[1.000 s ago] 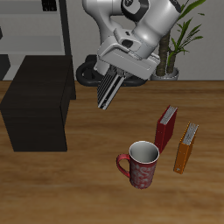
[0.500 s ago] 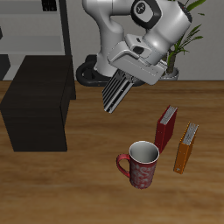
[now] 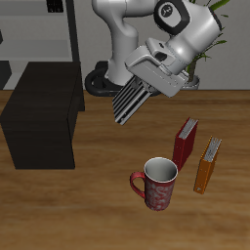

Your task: Place the striped book in the top region of the shelf

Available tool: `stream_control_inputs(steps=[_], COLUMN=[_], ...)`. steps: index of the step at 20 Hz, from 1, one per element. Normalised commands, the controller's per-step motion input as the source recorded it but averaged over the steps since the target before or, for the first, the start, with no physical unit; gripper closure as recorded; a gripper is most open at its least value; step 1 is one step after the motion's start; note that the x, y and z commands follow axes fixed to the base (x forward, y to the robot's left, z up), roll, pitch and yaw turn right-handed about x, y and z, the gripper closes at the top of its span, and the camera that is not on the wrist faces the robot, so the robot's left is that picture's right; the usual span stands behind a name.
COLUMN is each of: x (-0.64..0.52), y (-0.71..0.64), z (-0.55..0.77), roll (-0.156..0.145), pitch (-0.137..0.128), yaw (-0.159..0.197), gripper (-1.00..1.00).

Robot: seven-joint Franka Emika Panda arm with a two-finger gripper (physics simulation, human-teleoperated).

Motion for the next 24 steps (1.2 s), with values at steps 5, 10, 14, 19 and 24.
stream_control_inputs(steps=[5,10,14,19,24], x=[-0.04,0.0,-0.01,0.05,0.08], y=[0.06,0.03,-0.04,-0.14,-0.16], z=[-0.04,-0.01,0.09,0.09,-0.01], roll=[-0.04,-0.051,-0.11,-0.057,-0.084], pitch=[0.019,-0.002,-0.012,-0.003,0.01], yaw=[-0.017,-0.005,-0.022,-0.018,-0.018], gripper=[1.0,1.0,1.0,1.0,1.0])
